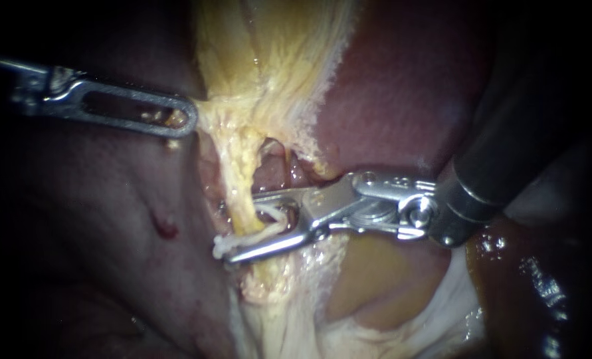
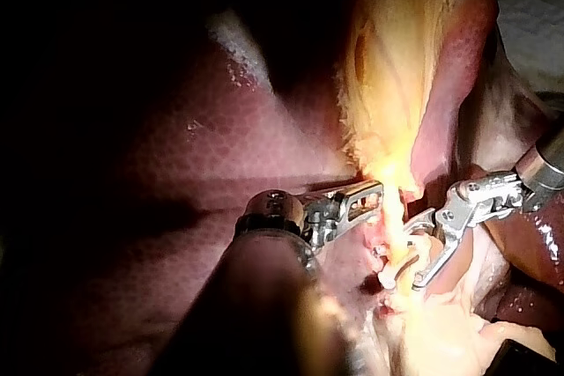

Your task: Clipping third clip left tube

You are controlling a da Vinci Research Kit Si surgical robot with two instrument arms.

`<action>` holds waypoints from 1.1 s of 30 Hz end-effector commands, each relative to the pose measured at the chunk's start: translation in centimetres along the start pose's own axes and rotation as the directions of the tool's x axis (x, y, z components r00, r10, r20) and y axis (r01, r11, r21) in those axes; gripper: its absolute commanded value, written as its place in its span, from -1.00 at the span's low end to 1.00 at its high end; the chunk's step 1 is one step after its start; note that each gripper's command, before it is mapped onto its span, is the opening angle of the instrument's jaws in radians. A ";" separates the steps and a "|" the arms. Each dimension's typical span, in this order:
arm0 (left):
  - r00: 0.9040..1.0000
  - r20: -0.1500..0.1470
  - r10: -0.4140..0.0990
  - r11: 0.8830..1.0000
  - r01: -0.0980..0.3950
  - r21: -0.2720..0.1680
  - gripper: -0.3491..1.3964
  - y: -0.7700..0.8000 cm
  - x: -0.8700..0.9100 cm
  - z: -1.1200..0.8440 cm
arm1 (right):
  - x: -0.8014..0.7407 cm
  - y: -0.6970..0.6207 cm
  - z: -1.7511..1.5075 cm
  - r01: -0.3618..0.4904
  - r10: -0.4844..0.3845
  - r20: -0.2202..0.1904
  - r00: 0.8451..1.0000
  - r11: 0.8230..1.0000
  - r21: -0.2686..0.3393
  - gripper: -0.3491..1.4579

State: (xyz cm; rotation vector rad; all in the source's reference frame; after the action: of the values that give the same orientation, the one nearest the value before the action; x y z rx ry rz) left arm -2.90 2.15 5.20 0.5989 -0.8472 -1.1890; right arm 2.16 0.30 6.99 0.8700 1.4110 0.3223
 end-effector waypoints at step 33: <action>1.000 -0.001 -0.001 1.000 0.001 0.001 -1.00 -0.01 -0.01 0.03 | 0.13 0.10 -0.01 -0.062 0.067 -0.114 0.991 0.997 0.041 -0.06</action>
State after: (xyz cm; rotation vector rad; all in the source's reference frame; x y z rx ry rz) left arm -2.93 2.15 5.20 0.6003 -0.8467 -1.1891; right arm 2.21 0.46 6.95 0.9504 1.5087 0.3985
